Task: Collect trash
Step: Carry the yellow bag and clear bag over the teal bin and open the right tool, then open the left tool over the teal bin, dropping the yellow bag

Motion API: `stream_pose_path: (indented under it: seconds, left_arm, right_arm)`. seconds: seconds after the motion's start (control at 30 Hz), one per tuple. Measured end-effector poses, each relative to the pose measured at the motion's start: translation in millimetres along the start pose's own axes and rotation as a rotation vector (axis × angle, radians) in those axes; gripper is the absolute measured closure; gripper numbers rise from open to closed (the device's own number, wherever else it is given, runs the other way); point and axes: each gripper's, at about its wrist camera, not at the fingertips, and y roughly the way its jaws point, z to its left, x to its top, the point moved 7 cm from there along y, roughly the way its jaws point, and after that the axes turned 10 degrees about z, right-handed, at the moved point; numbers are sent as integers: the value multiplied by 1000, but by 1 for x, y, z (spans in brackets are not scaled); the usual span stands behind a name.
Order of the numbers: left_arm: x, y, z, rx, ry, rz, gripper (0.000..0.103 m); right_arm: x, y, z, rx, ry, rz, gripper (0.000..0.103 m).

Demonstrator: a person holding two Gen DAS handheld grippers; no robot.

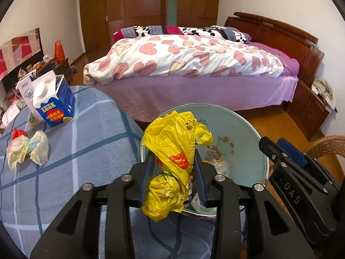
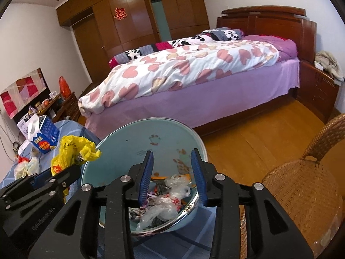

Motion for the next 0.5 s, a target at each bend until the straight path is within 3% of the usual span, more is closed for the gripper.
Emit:
stream_pose_path:
  seconds: [0.03,0.07,0.27,0.5]
  left_arm:
    - [0,0,3,11,-15,-2,41]
    - [1,-1,5,15,-28,-9,36]
    - [-1,-11,21,25,-64,-18,31]
    - [-17,-25,41,96,-76,-16,23]
  right_arm:
    - [1,-1,-2,-4,7,-2,66]
    - [2,-2,-4,-8,12,-4,64]
    - [3,-9,-7,-7,24,-17,59]
    - [4,-22,7,-9,-15,-54,38]
